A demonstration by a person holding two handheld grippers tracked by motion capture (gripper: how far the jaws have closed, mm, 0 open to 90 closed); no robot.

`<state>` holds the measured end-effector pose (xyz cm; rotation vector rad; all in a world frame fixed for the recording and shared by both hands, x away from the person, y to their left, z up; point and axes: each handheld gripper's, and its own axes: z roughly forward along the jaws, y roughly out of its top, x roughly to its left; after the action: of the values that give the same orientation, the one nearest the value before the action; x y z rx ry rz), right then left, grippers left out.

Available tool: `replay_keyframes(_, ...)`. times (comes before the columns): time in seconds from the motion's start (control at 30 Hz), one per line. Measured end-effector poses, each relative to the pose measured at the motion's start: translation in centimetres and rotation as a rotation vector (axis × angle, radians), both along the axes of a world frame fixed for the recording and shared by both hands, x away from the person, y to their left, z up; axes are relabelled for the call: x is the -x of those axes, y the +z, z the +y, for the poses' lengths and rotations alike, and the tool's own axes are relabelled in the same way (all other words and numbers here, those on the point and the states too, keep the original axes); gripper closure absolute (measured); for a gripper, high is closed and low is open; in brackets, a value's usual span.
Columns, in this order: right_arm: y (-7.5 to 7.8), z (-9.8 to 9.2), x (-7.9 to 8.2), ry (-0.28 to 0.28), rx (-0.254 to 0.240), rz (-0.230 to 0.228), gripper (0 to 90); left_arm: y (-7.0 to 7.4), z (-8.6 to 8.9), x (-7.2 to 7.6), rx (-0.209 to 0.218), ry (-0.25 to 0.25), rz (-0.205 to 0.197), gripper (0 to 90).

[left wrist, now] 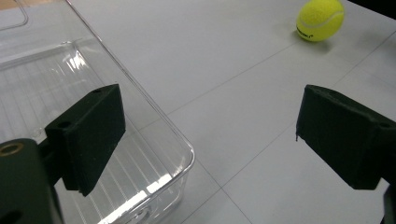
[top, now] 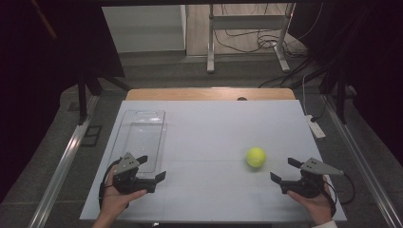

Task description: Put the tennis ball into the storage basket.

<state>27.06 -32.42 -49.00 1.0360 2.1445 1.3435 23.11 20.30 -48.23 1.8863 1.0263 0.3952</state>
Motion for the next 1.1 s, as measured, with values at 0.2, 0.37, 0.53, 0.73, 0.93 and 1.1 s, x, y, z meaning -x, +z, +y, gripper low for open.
replay_keyframes(0.2,0.0,0.0,0.0,0.001,-0.004,-0.002,8.4,0.4,-0.2,-0.2,0.001,-0.005,-0.005,9.2)
replay_keyframes(0.37,0.0,0.0,0.0,0.0,-0.002,-0.001,8.4,0.8,-0.5,-0.4,0.007,-0.012,0.001,8.6)
replay_keyframes(0.53,0.0,-0.1,0.0,0.001,-0.004,-0.002,8.4,1.2,-0.9,-0.5,0.004,-0.023,-0.002,7.7)
replay_keyframes(0.73,0.0,-0.1,0.0,-0.001,-0.005,-0.002,8.4,1.6,-1.4,-0.6,-0.005,-0.035,-0.017,7.2)
replay_keyframes(0.93,0.1,-0.1,0.0,-0.003,-0.003,-0.002,8.4,1.9,-1.8,-0.8,-0.013,-0.044,-0.022,7.1)
replay_keyframes(1.1,0.0,-0.1,0.0,-0.009,-0.003,-0.001,8.4,2.2,-2.3,-1.1,-0.016,-0.056,-0.02,7.1)
